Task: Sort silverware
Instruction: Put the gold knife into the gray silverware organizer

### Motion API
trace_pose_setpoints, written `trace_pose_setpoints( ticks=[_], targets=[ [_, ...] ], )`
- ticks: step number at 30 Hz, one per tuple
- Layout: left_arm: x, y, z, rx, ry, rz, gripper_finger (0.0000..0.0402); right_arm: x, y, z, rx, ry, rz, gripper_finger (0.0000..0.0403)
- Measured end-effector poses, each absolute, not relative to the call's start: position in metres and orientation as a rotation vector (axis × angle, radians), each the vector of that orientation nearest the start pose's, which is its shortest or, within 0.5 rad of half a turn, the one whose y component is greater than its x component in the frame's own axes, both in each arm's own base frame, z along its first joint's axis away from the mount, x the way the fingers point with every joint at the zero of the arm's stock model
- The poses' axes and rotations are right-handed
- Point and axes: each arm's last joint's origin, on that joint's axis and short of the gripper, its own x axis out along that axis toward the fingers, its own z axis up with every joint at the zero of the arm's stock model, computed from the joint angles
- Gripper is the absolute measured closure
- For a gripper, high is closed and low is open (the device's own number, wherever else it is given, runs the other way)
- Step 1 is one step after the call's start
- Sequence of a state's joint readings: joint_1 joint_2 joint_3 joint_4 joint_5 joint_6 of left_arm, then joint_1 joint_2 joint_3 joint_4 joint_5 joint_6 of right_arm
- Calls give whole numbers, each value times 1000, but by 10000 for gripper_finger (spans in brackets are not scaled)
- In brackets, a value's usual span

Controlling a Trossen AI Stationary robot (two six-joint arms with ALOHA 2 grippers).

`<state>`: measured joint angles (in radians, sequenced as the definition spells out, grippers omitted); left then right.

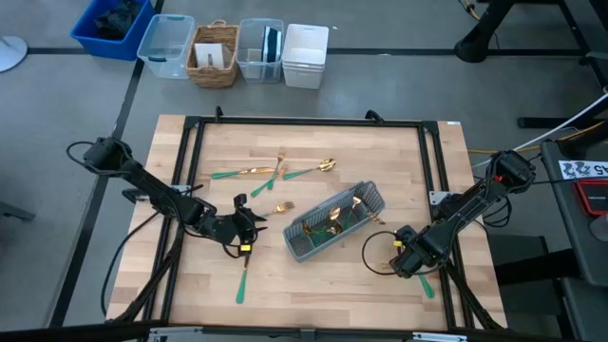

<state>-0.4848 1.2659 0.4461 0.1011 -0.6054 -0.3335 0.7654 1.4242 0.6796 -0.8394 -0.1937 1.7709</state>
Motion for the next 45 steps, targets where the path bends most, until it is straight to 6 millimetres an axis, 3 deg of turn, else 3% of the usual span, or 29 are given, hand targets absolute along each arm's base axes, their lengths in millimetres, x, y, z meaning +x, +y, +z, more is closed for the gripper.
trace_pose_setpoints(
  ticks=[8,27,45],
  targets=[
    [202,-88,156,49,591,218,302,142,143,146,833,1565,-772,261],
    [202,-88,156,49,592,218,302,144,149,141,855,1613,-745,285],
    [202,-88,156,49,592,218,302,139,155,140,901,1818,-711,285]
  ],
)
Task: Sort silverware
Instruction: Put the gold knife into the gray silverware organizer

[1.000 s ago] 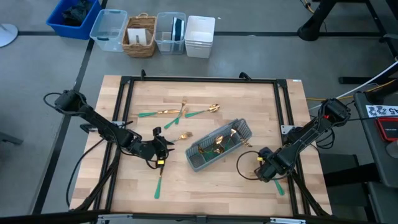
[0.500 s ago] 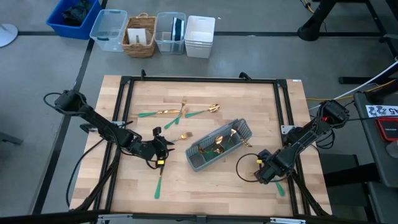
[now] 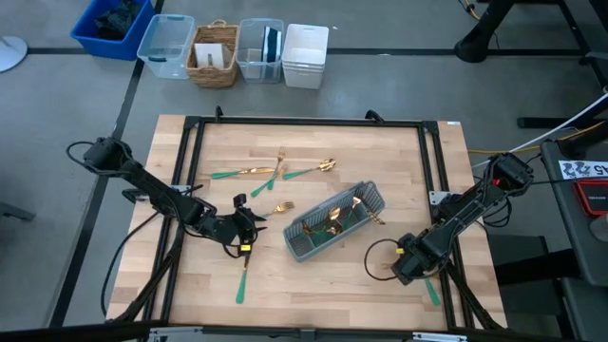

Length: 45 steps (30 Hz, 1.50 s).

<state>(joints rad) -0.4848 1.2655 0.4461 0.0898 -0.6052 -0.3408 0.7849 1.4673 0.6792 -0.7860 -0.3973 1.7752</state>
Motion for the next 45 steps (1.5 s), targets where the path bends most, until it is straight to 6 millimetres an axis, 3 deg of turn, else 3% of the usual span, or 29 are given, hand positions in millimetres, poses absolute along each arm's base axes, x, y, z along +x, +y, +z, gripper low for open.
trace_pose_setpoints(
  ticks=[7,12,20,27,45],
  targets=[
    [202,-88,156,35,590,222,302,138,155,141,909,1850,-704,285],
    [202,-88,156,7,587,231,302,136,158,139,869,1776,-708,285],
    [202,-88,156,24,589,225,302,122,170,139,879,1793,-768,285],
    [202,-88,156,24,589,225,302,117,179,138,893,1671,-762,285],
    [202,-88,156,25,590,226,302,117,175,138,857,1607,-796,285]
  ],
)
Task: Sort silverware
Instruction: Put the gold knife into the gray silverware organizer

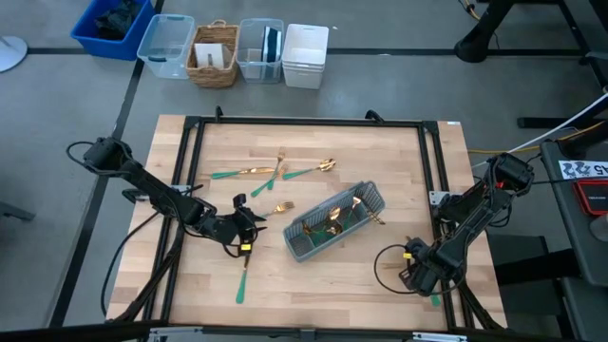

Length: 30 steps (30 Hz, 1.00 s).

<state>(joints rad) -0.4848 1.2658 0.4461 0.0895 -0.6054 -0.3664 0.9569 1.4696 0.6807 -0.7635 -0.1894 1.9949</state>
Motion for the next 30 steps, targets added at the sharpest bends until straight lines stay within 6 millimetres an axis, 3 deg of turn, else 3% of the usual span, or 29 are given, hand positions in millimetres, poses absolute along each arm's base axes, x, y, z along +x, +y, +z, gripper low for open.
trace_pose_setpoints(
  ticks=[13,22,26,30],
  targets=[
    [202,-88,156,28,590,225,302,117,175,138,859,1596,-792,289],
    [197,-98,156,66,591,170,302,118,176,138,863,1587,-785,360],
    [184,-102,143,50,584,207,302,118,175,138,851,1574,-785,369],
    [171,-99,129,-36,559,257,302,118,174,138,847,1560,-786,353]
  ],
)
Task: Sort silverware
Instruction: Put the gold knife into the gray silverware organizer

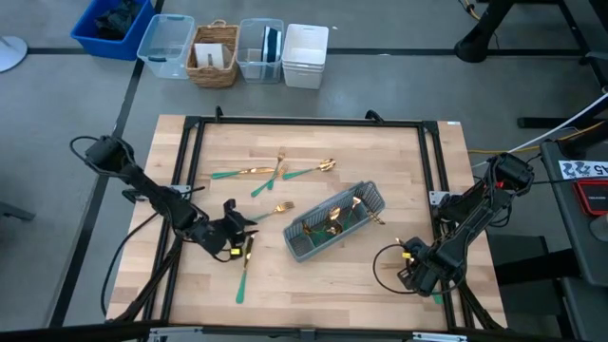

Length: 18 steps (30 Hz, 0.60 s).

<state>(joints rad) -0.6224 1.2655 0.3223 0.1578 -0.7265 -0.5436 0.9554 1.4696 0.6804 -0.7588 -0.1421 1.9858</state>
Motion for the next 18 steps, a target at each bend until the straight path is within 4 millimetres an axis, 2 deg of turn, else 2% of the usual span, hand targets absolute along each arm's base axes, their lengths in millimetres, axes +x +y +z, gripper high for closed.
trace_pose_setpoints(
  ticks=[4,11,18],
  targets=[
    [165,-97,122,-84,530,253,302,118,174,138,847,1559,-785,348],
    [166,-97,124,-77,510,239,302,118,174,138,845,1552,-786,379],
    [169,-100,128,-57,471,213,302,120,174,138,840,1511,-784,372]
  ],
)
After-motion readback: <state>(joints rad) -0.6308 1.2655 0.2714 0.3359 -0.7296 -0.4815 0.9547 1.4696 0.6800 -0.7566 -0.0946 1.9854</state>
